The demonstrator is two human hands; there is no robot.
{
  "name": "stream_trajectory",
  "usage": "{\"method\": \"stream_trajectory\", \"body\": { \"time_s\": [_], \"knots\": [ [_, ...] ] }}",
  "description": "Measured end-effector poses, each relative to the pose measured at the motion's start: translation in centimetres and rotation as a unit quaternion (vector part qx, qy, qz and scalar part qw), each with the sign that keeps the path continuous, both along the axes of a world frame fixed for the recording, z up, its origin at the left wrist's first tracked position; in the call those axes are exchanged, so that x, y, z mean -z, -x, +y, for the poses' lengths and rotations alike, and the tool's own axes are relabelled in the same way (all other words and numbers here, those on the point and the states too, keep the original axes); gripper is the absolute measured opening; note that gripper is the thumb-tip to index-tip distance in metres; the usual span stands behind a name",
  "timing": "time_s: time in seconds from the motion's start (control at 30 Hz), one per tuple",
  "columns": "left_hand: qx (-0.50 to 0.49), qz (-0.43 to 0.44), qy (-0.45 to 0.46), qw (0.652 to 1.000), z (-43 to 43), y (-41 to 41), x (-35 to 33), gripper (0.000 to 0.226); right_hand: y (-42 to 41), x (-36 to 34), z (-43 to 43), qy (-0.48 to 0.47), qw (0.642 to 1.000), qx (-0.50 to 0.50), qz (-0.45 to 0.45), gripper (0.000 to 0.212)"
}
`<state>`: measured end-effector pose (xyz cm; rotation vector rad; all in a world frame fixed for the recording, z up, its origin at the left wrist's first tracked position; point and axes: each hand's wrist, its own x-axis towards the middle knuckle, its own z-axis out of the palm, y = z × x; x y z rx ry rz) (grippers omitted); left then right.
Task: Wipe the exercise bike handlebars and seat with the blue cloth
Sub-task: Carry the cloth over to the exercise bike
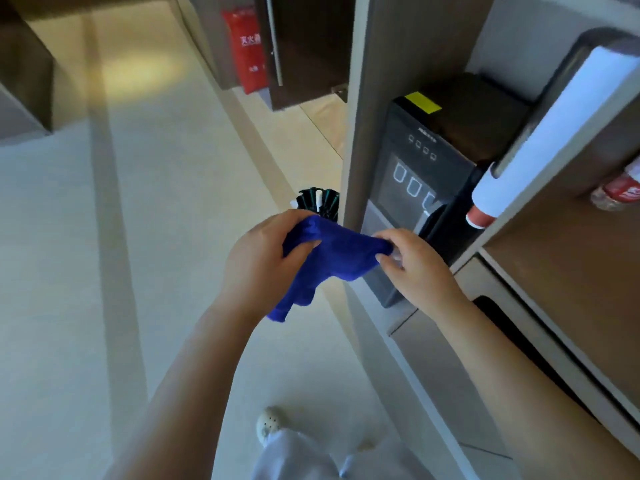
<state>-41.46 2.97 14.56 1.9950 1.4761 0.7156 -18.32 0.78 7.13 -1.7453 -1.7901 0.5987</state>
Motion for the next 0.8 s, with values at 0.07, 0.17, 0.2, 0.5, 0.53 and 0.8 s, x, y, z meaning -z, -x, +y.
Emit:
{"method": "stream_trajectory", "body": {
  "time_s": [0.07, 0.17, 0.2, 0.5, 0.53, 0.8],
  "knots": [
    [-0.031, -0.007, 0.002, 0.999, 0.6, 4.1, -0.8, 0.027, 4.4, -0.5, 1.9, 0.0, 0.999, -0.03, -0.019, 0.028],
    [-0.08, -0.026, 0.001, 0.996, 1.1, 10.3, -1.8, 0.029, 11.4, -1.0, 4.2, 0.0, 0.998, -0.063, -0.006, 0.03],
    [-0.096, -0.033, 0.001, 0.995, 1.1, 12.4, -2.2, 0.029, 13.8, -1.1, 4.9, -0.002, 0.997, -0.074, 0.003, 0.03],
    [-0.29, -0.064, -0.01, 0.955, 0.1, 29.8, -3.7, 0.029, 33.7, -0.4, 9.9, -0.051, 0.975, -0.218, -0.001, 0.043],
    [-0.312, -0.063, -0.01, 0.948, -0.1, 31.4, -3.8, 0.028, 35.5, -0.3, 10.3, -0.055, 0.971, -0.233, 0.007, 0.045],
    [-0.439, -0.041, -0.015, 0.897, 0.2, 41.0, -3.3, 0.029, 47.9, 0.2, 14.9, -0.058, 0.933, -0.355, 0.027, 0.034]
  ]
}}
